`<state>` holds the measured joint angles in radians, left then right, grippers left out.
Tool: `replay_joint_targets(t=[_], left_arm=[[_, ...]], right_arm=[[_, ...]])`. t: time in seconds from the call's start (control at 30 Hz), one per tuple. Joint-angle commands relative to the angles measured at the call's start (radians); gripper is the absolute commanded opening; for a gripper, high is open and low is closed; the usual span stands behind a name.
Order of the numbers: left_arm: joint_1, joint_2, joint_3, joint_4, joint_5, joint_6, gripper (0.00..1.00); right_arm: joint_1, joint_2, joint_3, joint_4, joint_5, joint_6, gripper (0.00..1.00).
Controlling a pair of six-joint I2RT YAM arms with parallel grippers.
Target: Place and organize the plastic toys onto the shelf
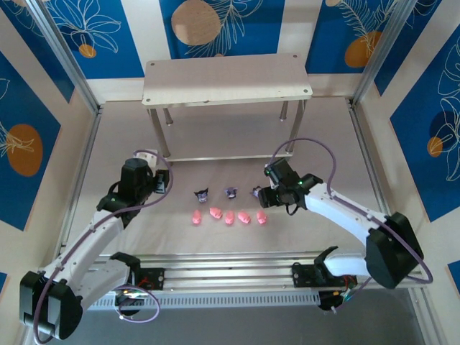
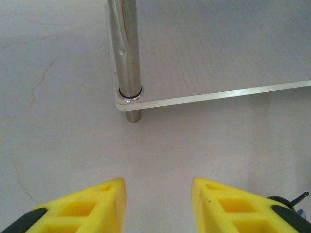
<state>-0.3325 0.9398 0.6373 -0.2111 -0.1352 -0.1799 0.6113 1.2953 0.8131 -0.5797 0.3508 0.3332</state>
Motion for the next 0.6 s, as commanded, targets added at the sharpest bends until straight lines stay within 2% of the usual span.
replay_joint_targets(t=[0.0,0.2,0.57], left_arm=[[-0.008,0.006,0.036,-0.019,0.009,-0.020,0.41],[-0.008,0.006,0.044,-0.027,0.008,-0.006,0.41],[-0.008,0.013,0.042,-0.020,0.011,0.003,0.41]], right_arm=[[0.016,0.051,0.068,-0.014,-0.025,0.024,0.64],[0.019,0.166,0.142,-0.022,-0.053,0.024,0.64],[0.036,0.341,0.262,-0.108,0.002,0.046,0.63]])
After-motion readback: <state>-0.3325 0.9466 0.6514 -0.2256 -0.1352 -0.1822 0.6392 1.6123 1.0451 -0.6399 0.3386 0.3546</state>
